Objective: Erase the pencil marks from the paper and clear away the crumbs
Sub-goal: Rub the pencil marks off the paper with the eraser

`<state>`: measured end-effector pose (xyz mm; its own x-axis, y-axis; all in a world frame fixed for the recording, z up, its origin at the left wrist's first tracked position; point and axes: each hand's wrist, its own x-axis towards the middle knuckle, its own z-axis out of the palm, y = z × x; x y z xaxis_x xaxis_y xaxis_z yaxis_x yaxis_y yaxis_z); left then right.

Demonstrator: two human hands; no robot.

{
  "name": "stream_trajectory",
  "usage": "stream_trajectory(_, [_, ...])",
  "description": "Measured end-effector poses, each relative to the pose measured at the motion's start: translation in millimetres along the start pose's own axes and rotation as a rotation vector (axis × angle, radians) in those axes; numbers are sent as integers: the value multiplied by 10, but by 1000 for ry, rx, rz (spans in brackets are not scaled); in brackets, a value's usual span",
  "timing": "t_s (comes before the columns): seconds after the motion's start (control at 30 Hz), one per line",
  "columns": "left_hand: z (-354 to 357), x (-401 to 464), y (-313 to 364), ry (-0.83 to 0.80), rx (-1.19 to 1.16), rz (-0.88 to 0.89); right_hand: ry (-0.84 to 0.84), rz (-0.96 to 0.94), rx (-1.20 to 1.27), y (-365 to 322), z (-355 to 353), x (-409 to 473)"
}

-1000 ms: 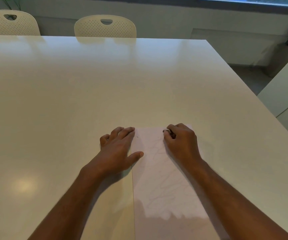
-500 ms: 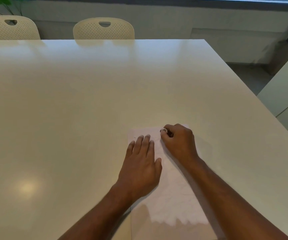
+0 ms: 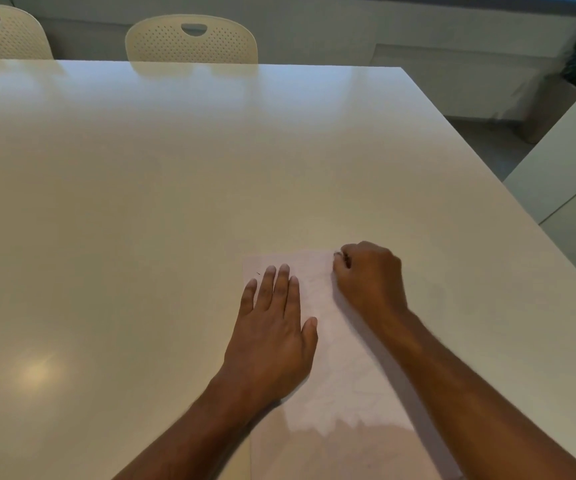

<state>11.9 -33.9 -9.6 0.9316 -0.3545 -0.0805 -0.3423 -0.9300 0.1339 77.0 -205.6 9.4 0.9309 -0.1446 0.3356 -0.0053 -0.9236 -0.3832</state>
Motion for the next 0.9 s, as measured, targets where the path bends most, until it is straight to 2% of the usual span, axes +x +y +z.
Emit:
stream_trajectory(0.13, [20, 9, -19, 25, 6, 4, -135, -215, 105, -232, 49, -331])
stream_trajectory(0.27, [13, 6, -8, -13, -6, -4, -3, 7, 7, 139, -11, 26])
stream_trajectory(0.3, [12, 7, -9, -7, -8, -3, 26, 2, 7, 102, -12, 12])
stream_trajectory(0.33, [12, 6, -11, 6, -10, -1, 22, -50, 21, -8, 4, -55])
stream_trajectory(0.43, [28, 4, -23, 20, -9, 1, -126, -238, 108, -221, 72, -294])
stream_trajectory(0.47, [28, 6, -24, 19, -14, 0, -132, -212, 99, -158, 55, -223])
stream_trajectory(0.57, [16, 7, -10, 7, -18, -3, 36, -15, -5, 129, 5, 60])
stream_trajectory(0.6, [21, 8, -9, 5, -18, -3, 54, -9, -11, 108, -1, 51])
stream_trajectory(0.73, [18, 10, -11, 31, -20, -2, -105, -219, 95, -215, 115, -267])
stream_trajectory(0.9, [1, 5, -4, 7, -16, -4, 73, 51, -53, 145, -31, 98])
